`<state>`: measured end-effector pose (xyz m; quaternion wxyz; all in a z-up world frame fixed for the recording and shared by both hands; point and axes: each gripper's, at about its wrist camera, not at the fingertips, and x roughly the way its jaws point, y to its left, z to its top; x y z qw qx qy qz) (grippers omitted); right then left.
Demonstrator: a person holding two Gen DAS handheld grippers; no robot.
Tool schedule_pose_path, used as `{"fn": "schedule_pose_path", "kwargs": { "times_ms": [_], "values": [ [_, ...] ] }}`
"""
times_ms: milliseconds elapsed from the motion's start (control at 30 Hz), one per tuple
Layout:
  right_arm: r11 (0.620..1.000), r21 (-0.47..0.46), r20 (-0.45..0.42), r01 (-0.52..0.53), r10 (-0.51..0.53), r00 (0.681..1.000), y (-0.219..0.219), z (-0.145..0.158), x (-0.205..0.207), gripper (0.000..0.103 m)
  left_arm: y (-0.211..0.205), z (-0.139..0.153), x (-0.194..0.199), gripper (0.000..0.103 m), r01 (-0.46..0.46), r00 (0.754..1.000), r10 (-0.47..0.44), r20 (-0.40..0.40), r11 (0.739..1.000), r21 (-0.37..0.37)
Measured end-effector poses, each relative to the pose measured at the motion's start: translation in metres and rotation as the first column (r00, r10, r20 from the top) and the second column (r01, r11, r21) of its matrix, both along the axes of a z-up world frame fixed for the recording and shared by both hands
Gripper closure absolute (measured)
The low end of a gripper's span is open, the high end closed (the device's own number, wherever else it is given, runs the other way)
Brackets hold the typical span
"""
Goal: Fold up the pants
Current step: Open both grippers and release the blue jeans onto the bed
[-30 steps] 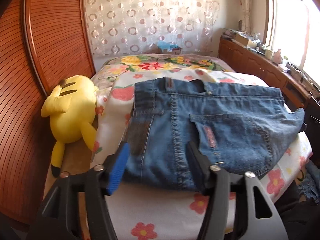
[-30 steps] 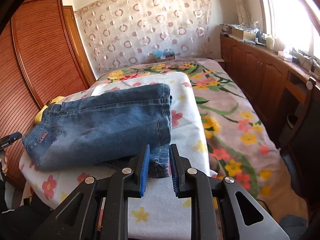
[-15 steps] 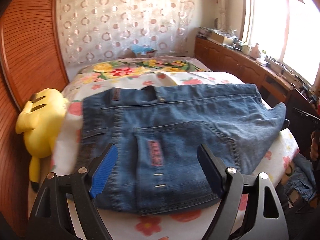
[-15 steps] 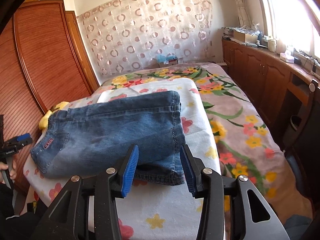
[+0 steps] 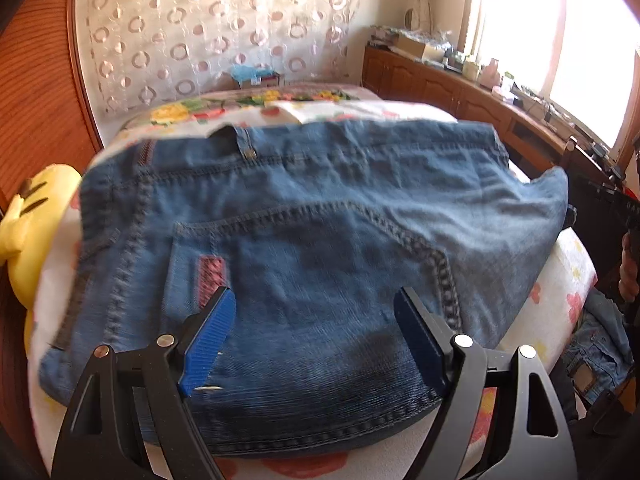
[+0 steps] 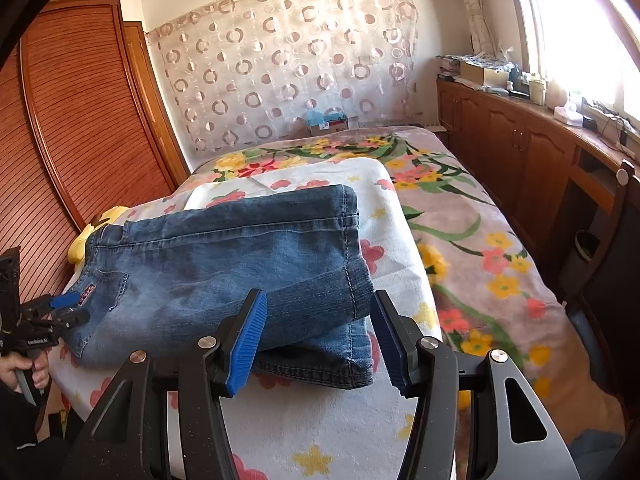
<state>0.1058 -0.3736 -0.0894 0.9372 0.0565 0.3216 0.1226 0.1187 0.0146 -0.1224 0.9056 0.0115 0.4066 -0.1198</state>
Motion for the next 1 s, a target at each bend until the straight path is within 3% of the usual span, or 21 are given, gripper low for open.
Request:
{"fn": "schedule_pose_path", "kwargs": {
  "times_ms": [133,833,900,967,1000],
  "values": [
    [1.0,0.002,-0.012,0.0,0.0,1.0,0.0,-0.002,0.004,0.047,-0.004,-0.015,0.001,0.021,-0.008,1.0,0.009,-0.026,1.0,0.017],
    [0.998,0.067,-0.099,0.017,-0.01,0.995,0.002,-0.004,0.026,0.046,-0.009,-0.021,-0.007,0.021,-0.034,0.999,0.034,0.006,0.998,0.058],
    [0.996,0.09,-0.1,0.002,0.007,0.995,0.004,-0.004,0.029,0.058,-0.01,-0.021,-0.006,0.02,-0.031,0.999,0.031,0.009,0.998,0.056],
    [0.993,0.116,-0.101,-0.025,0.037,0.994,0.006,-0.004,0.031,0.081,-0.01,-0.022,-0.007,0.02,-0.028,1.0,0.027,0.013,0.998,0.055],
    [0.993,0.118,-0.098,-0.032,0.044,0.994,0.007,-0.003,0.031,0.086,-0.01,-0.022,-0.008,0.02,-0.025,1.0,0.024,0.014,0.998,0.057]
  ]
}}
